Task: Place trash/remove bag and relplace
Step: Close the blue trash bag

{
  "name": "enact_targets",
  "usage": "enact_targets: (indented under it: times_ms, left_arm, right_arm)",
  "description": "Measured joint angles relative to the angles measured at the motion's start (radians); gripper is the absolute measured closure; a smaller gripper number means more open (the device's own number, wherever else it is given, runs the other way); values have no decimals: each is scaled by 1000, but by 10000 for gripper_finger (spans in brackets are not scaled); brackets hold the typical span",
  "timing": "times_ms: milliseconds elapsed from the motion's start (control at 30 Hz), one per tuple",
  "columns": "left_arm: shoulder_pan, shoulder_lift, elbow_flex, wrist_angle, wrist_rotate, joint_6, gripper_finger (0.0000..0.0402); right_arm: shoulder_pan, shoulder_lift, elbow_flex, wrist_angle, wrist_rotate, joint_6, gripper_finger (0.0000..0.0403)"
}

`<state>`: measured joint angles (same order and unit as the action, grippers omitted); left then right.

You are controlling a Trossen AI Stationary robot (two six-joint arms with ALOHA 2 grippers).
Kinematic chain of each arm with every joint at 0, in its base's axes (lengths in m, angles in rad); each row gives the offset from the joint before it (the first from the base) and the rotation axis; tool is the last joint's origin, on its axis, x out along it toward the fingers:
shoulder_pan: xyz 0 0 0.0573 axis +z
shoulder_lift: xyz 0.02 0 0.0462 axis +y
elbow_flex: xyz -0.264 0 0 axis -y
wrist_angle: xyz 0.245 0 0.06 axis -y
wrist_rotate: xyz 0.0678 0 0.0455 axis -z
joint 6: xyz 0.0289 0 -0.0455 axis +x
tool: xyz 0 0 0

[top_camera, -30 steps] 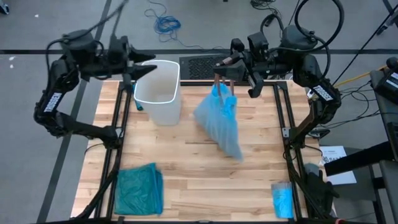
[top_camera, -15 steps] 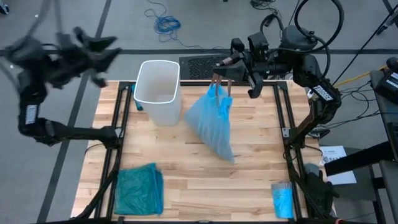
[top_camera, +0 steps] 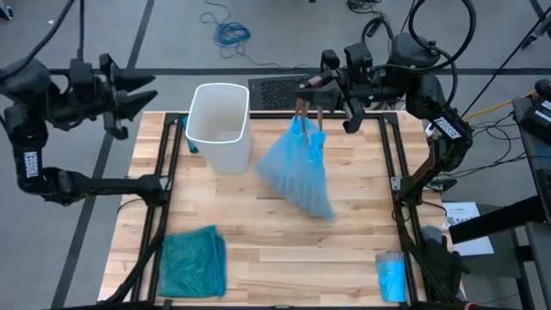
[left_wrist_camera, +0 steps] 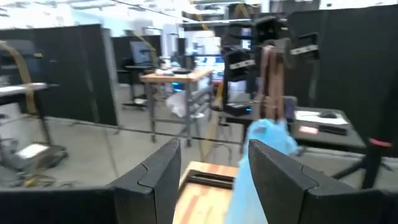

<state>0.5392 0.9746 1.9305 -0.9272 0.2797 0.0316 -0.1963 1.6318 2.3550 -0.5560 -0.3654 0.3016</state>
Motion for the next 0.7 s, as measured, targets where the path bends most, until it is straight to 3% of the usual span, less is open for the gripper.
enact_targets:
  times_ms: [200,367,433,600,700]
  left_arm:
    - [0,7,-1,13,75,24,219]
    - [0,6,-1,127,276,61,218]
    - [0,3,0,158,247,94,218]
    - [0,7,0,145,16,159,218]
    - [0,7,-1,143,-28,157,218]
  right_arm:
    - [-2,0,0,6,-1,0,403]
    - [-2,0,0,6,-3,-1,403]
    - [-2,0,0,6,-3,-4,403]
    - [-2,0,0,6,-3,-8,403]
    - [-9,0,0,0,19,-10,403]
